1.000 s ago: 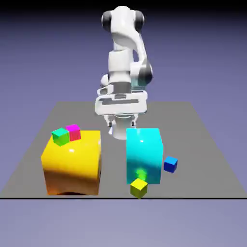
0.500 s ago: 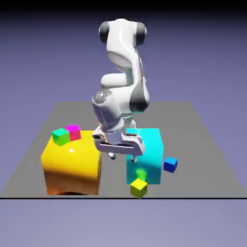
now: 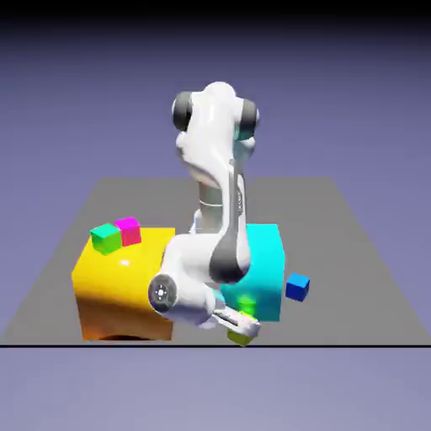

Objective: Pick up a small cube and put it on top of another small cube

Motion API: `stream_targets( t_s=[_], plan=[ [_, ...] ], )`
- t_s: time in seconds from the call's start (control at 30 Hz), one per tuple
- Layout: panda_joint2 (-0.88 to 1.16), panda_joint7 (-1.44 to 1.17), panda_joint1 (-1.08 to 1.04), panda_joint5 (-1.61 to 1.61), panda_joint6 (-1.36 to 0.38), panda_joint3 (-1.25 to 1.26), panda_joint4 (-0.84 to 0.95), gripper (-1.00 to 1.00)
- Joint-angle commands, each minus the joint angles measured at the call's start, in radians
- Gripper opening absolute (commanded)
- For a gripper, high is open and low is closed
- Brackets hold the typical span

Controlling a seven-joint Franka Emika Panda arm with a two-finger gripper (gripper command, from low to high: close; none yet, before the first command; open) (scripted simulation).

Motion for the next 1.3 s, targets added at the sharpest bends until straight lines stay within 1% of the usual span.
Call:
stream_targets(
  t_s=[0.0, 0.07, 0.1, 0.13, 0.17, 0.27, 0.4, 0.67, 0.87, 0.93, 1.13, 1.17, 1.2, 1.23, 1.27],
  plan=[
    [0.006, -0.011, 0.012, 0.01, 0.041, 0.006, -0.036, 0.0],
    [0.017, -0.034, 0.035, 0.029, 0.122, 0.017, -0.109, 0.0],
    [0.019, -0.038, 0.039, 0.032, 0.136, 0.019, -0.121, 0.0],
    [0.019, -0.038, 0.039, 0.032, 0.136, 0.019, -0.121, -1.0],
    [0.019, -0.038, 0.039, 0.032, 0.136, 0.019, -0.121, -1.0],
    [0.002, -0.004, 0.004, 0.003, 0.014, 0.002, -0.012, -1.0],
    [-0.131, 0.042, 0.021, -0.045, -0.064, -0.012, 0.013, -1.0],
    [-0.299, 0.1, -0.17, 0.038, -0.295, -0.294, 0.012, -1.0],
    [-0.342, 0.118, -0.338, 0.136, -0.435, -0.512, 0.002, -1.0],
    [-0.34, 0.118, -0.341, 0.138, -0.436, -0.515, 0.002, -1.0],
    [-0.402, 0.088, -0.249, 0.123, -0.271, -0.511, -0.215, -1.0],
    [-0.403, 0.087, -0.248, 0.123, -0.27, -0.511, -0.218, -1.0],
    [-0.403, 0.087, -0.248, 0.123, -0.27, -0.511, -0.218, 1.0],
    [-0.403, 0.087, -0.248, 0.123, -0.27, -0.511, -0.218, 1.0],
    [-0.392, 0.092, -0.263, 0.125, -0.297, -0.512, -0.182, 1.0]
  ],
)
